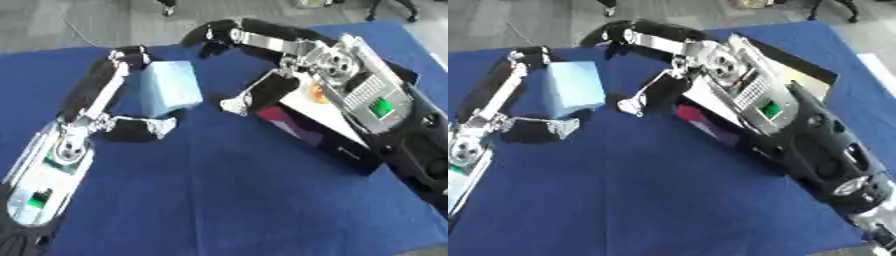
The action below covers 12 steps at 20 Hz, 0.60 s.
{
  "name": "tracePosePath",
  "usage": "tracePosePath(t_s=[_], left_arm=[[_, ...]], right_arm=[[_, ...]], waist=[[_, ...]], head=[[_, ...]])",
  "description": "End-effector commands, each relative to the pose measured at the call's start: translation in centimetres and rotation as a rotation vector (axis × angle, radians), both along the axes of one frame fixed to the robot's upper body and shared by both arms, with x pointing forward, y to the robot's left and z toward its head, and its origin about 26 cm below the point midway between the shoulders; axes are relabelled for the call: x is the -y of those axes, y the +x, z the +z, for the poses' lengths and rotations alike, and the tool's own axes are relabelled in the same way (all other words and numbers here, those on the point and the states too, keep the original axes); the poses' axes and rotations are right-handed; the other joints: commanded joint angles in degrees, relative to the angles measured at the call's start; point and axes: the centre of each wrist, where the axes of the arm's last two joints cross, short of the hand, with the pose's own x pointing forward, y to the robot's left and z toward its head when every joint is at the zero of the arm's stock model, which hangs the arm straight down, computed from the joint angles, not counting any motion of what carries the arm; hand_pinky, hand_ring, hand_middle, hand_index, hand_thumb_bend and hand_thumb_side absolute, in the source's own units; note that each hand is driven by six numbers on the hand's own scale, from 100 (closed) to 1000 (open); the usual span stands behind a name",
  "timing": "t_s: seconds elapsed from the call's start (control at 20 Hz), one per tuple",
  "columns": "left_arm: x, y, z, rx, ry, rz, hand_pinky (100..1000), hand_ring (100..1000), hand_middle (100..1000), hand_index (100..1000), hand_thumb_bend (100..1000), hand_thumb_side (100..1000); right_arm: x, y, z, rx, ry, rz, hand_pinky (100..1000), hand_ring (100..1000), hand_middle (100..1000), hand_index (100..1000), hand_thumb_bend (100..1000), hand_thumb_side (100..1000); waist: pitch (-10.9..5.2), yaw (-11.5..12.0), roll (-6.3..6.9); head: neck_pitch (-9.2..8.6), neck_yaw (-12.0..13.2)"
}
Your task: Pick up the objects with one hand, pass them to the other hand, and then place them into the box on the other side of the table.
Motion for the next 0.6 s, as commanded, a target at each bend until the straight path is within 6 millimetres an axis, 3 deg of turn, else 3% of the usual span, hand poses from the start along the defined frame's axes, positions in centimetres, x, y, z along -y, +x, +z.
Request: tracePosePath(t_s=[0.05,0.6], left_arm=[[0.35,-0.4,1.25,0.017,-0.019,-0.009,761,647,609,541,100,166],[1.11,-0.87,1.37,-0.024,-0.044,-0.035,755,642,597,542,100,188]], right_arm=[[-0.03,-0.12,0.7,0.045,-0.014,-0.001,899,866,936,932,270,100],[-0.22,0.14,0.27,0.072,-0.017,-0.033,901,870,940,938,263,141]], waist=[[-1.93,0.12,-0.59],[-1.79,0.4,-0.69]], head=[[0.48,-0.2],[0.82,-0.3]])
